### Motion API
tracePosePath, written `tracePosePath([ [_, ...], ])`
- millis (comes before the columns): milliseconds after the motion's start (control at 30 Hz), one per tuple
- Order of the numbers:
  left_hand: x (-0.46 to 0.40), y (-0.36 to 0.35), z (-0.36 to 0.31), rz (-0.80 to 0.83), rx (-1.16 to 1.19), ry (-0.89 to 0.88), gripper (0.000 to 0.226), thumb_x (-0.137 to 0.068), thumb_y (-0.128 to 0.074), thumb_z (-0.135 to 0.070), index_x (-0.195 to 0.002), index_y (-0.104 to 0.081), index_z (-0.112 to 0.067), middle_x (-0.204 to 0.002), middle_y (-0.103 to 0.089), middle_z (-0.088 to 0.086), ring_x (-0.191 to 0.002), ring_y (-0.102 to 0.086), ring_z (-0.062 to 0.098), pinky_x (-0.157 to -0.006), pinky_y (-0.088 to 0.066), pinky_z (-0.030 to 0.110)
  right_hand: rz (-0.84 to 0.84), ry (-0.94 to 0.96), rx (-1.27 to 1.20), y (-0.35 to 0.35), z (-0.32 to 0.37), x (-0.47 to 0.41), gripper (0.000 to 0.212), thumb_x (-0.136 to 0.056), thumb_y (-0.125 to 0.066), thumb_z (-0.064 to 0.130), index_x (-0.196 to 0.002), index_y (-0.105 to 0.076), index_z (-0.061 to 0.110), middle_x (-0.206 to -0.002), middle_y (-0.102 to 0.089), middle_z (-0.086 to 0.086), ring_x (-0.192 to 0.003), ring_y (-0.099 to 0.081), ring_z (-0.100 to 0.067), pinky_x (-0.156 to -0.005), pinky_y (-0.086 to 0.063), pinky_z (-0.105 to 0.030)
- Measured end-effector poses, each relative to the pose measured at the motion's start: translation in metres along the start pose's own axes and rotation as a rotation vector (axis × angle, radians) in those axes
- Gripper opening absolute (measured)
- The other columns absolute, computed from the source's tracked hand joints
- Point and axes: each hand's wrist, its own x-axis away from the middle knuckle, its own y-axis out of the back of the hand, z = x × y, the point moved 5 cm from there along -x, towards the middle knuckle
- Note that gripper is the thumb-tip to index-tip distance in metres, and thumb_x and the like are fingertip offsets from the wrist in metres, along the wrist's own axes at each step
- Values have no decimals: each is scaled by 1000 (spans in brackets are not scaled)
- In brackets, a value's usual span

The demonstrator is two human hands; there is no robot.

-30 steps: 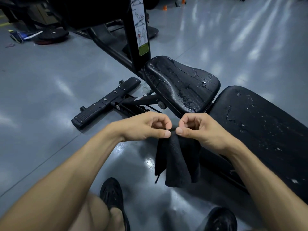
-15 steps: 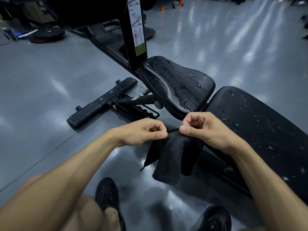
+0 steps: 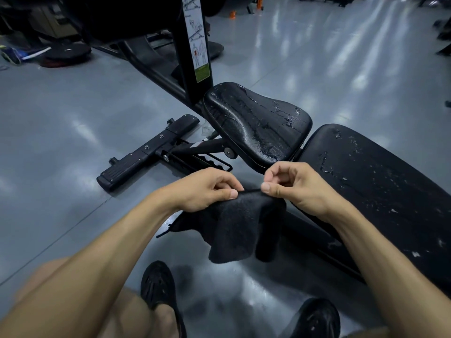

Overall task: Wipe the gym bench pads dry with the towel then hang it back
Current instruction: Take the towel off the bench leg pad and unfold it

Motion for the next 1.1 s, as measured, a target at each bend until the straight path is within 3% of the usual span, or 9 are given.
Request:
tracePosePath([
  [67,2,-2,0,63,-43,49,19,-105,-55,-19,-114,-71,-12,-104,-76,4,-91,-67,8,-87,-53,27,-4,-27,-7,-4,-6,-1,24,-83,-79,22,-94,-69,4,-73,-65,-3,-70,-55,-11,-68,-43,-18],
  [233,7,-7,-11,122,109,106,30,-106,-53,-27,-81,-63,-15,-69,-54,-9,-60,-47,2,-57,-39,14,31,-33,5,-15,-13,1,13,-93,-71,16,-98,-71,4,-80,-66,-1,-75,-57,-8,-72,-45,-16],
  [400,8,-4,-20,43,331,65,32,-106,-52,-24,-76,-64,-20,-72,-55,-3,-64,-48,7,-59,-39,20,-186,14,122,-13,-12,2,7,-94,-72,22,-95,-71,15,-84,-72,6,-79,-64,-8,-80,-53,-29],
  [533,7,3,-17,-142,564,85,36,-106,-49,-23,-102,-60,11,-92,-59,16,-80,-54,22,-72,-44,32,-352,-95,322,-9,-19,27,24,-94,-70,39,-79,-65,19,-70,-72,4,-66,-65,-8,-69,-50,-26],
  [700,10,16,-22,-404,747,91,27,-106,-49,-20,-102,-65,2,-99,-64,24,-88,-60,30,-85,-48,41,-20,-629,-138,-49,-48,59,70,-94,-39,69,-89,-74,9,-97,-78,-15,-85,-68,-25,-76,-49,-35],
  [800,12,19,-24,-514,849,86,25,-105,-49,-16,-108,-63,5,-95,-65,25,-85,-62,32,-82,-53,39,-71,-645,-415,-72,-53,61,76,-91,-34,73,-99,-74,10,-114,-75,-13,-100,-68,-22,-88,-46,-38],
  [900,14,20,-26,-545,887,89,30,-107,-46,-15,-96,-64,6,-81,-70,16,-70,-67,22,-68,-58,29,-255,-539,-610,-73,-39,48,61,-96,-39,64,-107,-70,13,-122,-72,-14,-108,-66,-21,-91,-44,-37],
  [1033,17,21,-28,-531,896,57,32,-107,-46,-14,-94,-68,5,-86,-74,18,-75,-71,23,-76,-60,31,-385,-527,-749,-67,-17,34,36,-99,-52,51,-85,-67,21,-75,-71,3,-71,-68,-10,-76,-49,-30],
  [1100,18,21,-29,-536,868,46,33,-106,-46,-13,-90,-70,2,-84,-76,14,-71,-72,19,-70,-61,26,-447,-529,-753,-59,-9,27,26,-99,-58,40,-86,-65,19,-70,-70,4,-60,-67,-9,-69,-51,-29],
])
